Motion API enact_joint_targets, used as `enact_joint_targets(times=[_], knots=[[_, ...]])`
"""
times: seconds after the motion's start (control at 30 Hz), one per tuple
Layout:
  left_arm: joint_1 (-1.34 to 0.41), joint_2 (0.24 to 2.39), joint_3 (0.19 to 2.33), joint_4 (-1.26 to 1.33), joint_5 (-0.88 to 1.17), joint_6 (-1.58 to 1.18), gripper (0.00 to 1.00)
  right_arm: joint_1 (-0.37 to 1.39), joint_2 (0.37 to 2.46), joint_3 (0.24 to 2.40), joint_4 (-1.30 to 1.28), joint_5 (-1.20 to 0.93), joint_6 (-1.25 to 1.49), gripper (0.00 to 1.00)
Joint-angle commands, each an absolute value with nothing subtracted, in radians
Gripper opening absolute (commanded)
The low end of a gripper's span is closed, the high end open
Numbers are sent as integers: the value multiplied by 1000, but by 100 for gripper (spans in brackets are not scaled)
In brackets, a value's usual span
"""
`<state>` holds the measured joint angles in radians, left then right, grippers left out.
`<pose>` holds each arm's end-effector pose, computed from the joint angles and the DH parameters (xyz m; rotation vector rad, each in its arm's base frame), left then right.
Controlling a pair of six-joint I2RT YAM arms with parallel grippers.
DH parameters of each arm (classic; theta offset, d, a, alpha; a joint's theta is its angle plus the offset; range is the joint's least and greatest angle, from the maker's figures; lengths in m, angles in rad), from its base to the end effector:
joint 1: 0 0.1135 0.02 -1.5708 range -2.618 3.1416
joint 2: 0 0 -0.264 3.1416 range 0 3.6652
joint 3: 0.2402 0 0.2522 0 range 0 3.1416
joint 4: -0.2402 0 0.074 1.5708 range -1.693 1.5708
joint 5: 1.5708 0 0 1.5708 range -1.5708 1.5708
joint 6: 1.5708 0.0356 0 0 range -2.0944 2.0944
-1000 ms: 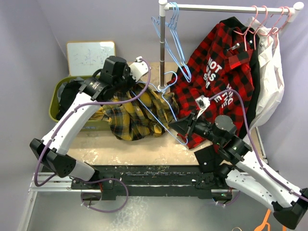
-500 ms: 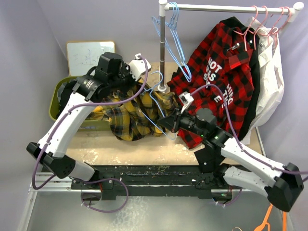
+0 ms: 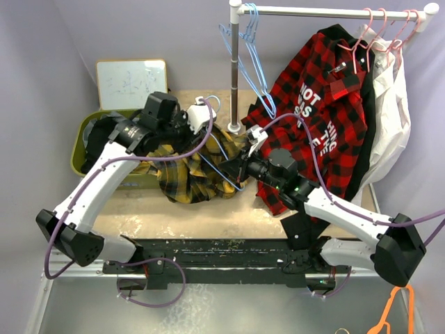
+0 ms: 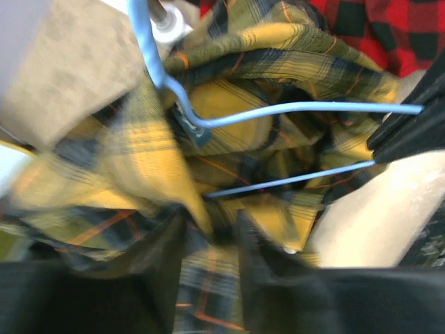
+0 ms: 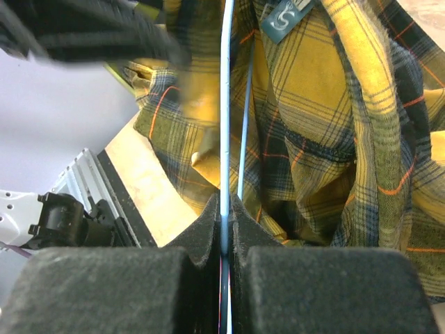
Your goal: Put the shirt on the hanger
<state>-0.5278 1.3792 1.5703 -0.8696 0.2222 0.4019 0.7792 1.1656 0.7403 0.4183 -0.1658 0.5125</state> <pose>0.2409 -0.1495 0.4099 1.1137 1.9535 -0.3176 0.1901 0.1960 0.3089 -0.3632 1.6579 1.1232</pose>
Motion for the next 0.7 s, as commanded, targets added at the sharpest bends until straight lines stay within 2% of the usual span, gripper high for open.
enact_joint_targets(times=[0.0, 0.03, 0.07, 0.17, 0.3, 0.43, 0.67], knots=[[-493, 1372, 1504, -766, 192, 348, 78, 780, 1168, 754, 540, -179, 473, 0], [-473, 1375, 1513, -752, 208, 338, 97, 780, 1173, 741, 551, -190, 473, 0], [-450, 1377, 1528, -736, 222, 338, 100, 780, 1178, 726, 566, -201, 471, 0], [-364, 1389, 1586, -689, 276, 423, 99, 779, 1190, 677, 638, -252, 476, 0], [-234, 1465, 1704, -776, 598, 611, 99, 779, 1213, 668, 653, -249, 440, 0], [-191, 1551, 1786, -976, 869, 875, 99, 777, 1240, 676, 652, -248, 416, 0], [-190, 1672, 1930, -1289, 1049, 1289, 98, 775, 1261, 687, 642, -235, 392, 0]])
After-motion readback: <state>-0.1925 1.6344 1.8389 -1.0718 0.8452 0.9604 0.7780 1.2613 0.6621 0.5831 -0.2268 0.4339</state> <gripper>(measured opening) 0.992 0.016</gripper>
